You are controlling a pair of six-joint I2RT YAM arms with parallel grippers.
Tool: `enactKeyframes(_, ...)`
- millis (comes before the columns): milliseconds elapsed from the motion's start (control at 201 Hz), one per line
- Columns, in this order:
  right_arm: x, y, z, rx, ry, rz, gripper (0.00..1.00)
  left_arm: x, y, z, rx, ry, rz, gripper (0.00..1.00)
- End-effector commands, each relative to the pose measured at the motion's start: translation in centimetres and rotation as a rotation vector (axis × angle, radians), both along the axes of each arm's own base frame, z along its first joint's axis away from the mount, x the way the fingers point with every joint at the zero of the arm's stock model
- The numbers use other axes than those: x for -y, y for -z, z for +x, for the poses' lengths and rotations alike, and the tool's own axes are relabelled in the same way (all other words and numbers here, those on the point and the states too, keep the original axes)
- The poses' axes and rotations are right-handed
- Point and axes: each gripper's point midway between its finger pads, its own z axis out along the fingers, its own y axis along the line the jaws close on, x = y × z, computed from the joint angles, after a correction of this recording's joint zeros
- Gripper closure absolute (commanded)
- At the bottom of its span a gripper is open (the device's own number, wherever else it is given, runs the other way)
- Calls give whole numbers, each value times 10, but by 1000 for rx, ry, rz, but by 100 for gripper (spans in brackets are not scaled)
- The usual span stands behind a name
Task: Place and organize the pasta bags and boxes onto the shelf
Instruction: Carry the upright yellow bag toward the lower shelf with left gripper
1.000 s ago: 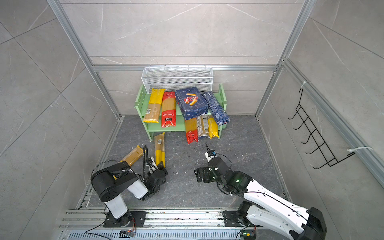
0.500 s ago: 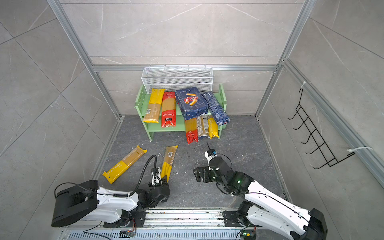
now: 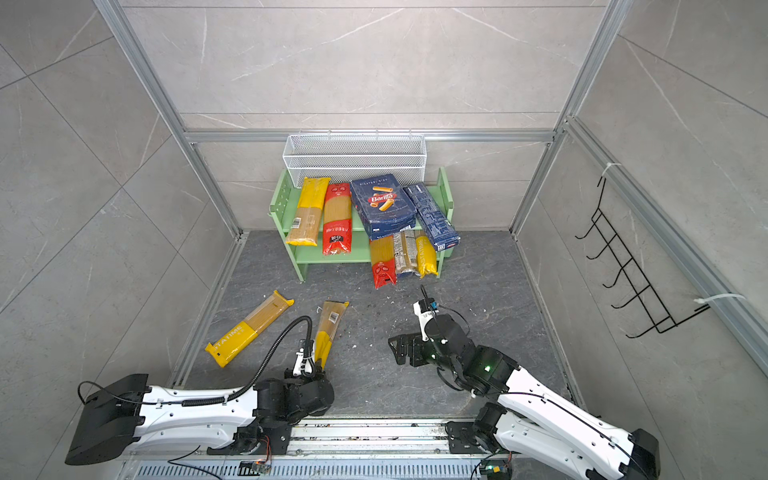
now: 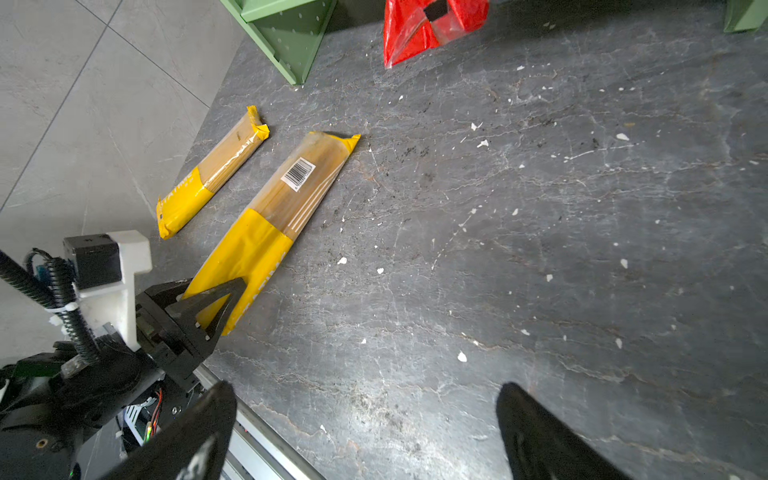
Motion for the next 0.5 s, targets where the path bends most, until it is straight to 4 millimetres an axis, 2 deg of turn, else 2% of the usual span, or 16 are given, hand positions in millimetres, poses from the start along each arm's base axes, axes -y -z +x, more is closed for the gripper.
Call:
enactKeyframes(0,3,-12,0,27,-6,-1,0,3,-53,15,212,-74,-75,100)
enactKeyframes(224,4,-9,0,26,-1,-7,0,0,-73,11,358,-80,-102,100)
enactKeyframes(493,3,-12,1,28,0,-10,0,-2,-94,6,403,-72,-153,100)
